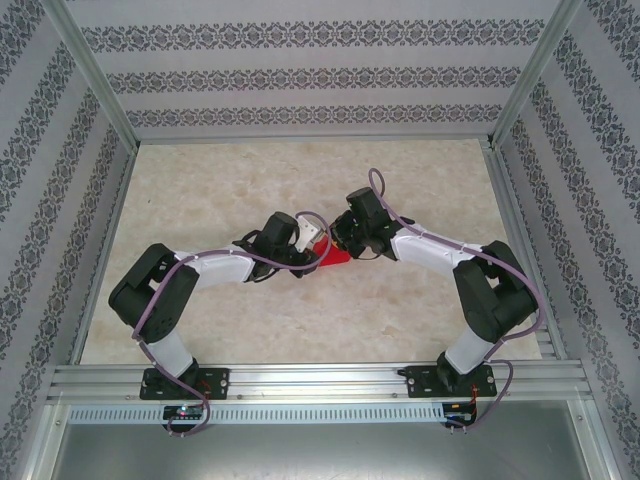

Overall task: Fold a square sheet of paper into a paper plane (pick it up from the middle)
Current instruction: Fourth fold the wing at the center of the table.

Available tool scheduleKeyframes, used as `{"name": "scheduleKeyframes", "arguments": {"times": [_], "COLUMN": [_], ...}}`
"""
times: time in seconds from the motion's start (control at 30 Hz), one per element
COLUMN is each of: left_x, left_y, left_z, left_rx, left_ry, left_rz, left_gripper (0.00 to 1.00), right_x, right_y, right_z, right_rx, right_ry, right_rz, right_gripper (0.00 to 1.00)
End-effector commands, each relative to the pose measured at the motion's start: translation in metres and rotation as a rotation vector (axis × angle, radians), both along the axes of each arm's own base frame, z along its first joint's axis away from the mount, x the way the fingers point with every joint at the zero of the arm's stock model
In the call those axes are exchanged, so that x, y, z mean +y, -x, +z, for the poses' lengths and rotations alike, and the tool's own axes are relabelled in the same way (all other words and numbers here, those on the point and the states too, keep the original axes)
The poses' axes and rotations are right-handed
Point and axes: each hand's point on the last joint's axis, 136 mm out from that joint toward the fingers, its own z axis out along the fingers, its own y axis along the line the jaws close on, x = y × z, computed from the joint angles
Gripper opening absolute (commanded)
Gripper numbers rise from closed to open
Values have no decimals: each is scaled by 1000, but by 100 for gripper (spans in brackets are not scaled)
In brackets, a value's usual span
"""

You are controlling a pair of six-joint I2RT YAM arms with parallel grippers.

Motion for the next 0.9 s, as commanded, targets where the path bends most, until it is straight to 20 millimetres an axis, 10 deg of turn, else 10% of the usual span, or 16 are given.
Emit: {"name": "scheduleKeyframes", "arguments": {"times": [0.0,0.23,0.87], "left_x": [-10,-11,-27], "left_y": [-14,-9,16], "left_z": [18,10,-2], "left_rx": [-101,-92,-27], "left_ry": [34,31,68], "left_rz": [-11,-41,-188], "left_gripper": [26,18,22], "right_x": [-5,-12,-21], "right_y": [2,3,23], "right_z": [-7,-7,-25], "right_rx": [27,23,102], "right_ry": [-17,-10,2], "right_rz": [-11,10,37], "right_gripper": [18,33,21]}}
